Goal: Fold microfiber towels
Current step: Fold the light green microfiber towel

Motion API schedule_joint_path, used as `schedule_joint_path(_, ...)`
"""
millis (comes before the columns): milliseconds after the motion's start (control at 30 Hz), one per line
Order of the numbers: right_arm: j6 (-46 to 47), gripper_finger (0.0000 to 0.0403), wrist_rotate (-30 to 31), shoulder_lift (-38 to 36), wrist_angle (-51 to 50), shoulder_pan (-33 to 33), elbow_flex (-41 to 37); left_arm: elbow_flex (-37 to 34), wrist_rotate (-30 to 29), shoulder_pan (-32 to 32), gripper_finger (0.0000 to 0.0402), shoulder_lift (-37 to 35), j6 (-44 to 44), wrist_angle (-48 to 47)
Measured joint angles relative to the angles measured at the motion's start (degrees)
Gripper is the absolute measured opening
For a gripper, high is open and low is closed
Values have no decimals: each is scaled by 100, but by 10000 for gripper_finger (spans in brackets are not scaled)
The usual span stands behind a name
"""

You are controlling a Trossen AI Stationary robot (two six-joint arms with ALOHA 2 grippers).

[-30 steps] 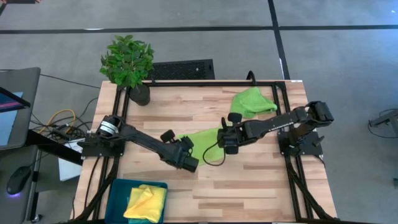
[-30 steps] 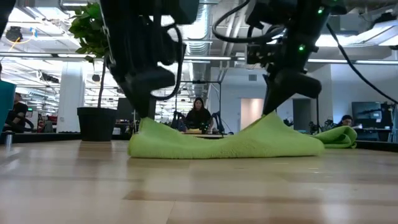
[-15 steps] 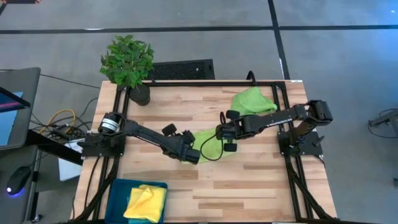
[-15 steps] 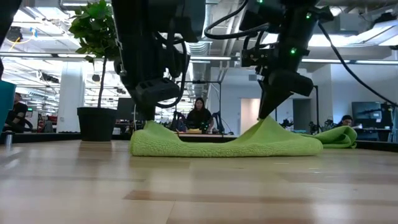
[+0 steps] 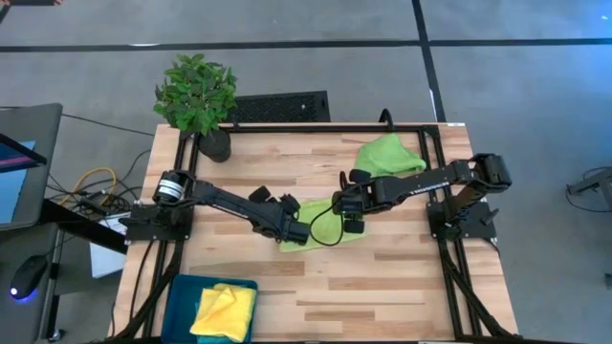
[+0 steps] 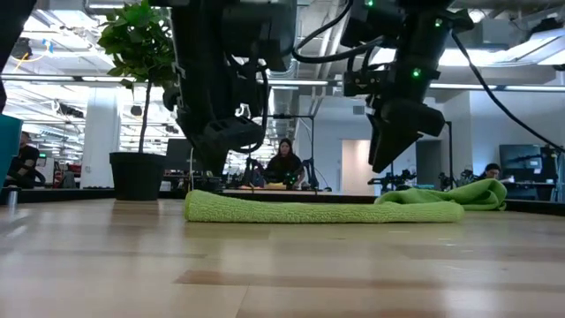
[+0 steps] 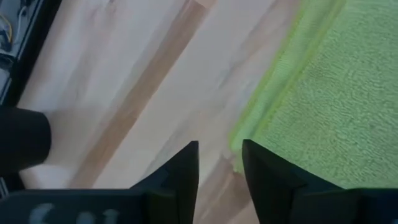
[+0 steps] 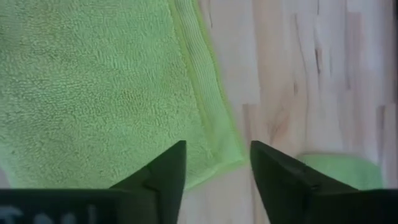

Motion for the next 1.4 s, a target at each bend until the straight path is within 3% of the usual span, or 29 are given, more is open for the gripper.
schedule_joint_path(67,84,222,-206,0,0,9,1,80,-6,-108,122,0,61,-97)
schedule_joint_path(200,-426,236,-1174,0,-227,308,1,190,-11,-431,123,-16,54,-269)
schedule_joint_path(267,-637,236,-1295,0,-292,588,-22,236,-20,-606,123,-18,-75,-341)
schedule_joint_path(467,-790,223,-1282,0,-385,1305,-86,234,-6,-1035,124,-20,-552,-451)
schedule_joint_path(567,-758,219,-1047,0,43,1474,-352,234,-7,-1155,124,-20,-717,-455)
schedule_joint_path(733,-611,214,-670,0,162,1450,-669,234,-15,-1268,124,-20,-904,-455)
schedule_joint_path(1167,-354,207,-687,4,918,1376,-1345,234,66,-1361,124,-20,-1071,-454)
schedule_joint_path(1300,-356,182,-637,9,914,1377,-1348,234,68,-1362,124,-20,-1071,-455)
schedule_joint_path(1400,-354,138,-643,15,933,1364,-1352,234,70,-1377,124,-20,-1071,-455)
